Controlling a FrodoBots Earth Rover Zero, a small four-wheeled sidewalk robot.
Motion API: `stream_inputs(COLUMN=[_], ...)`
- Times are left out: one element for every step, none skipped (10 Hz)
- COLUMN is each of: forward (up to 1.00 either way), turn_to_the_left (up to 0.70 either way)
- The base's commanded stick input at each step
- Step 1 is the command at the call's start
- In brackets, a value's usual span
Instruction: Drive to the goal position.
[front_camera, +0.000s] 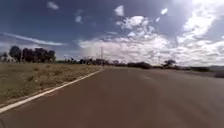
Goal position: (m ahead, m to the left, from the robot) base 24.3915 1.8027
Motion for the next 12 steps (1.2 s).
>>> stream_inputs(forward=[1.0,1.0,1.0,1.0,1.0,1.0,1.0,1.0,1.0,1.0,1.0,1.0], turn_to_the_left=[0.0,0.0,0.0,0.0,0.0,0.0,0.0,0.0,0.0,0.0,0.0,0.0])
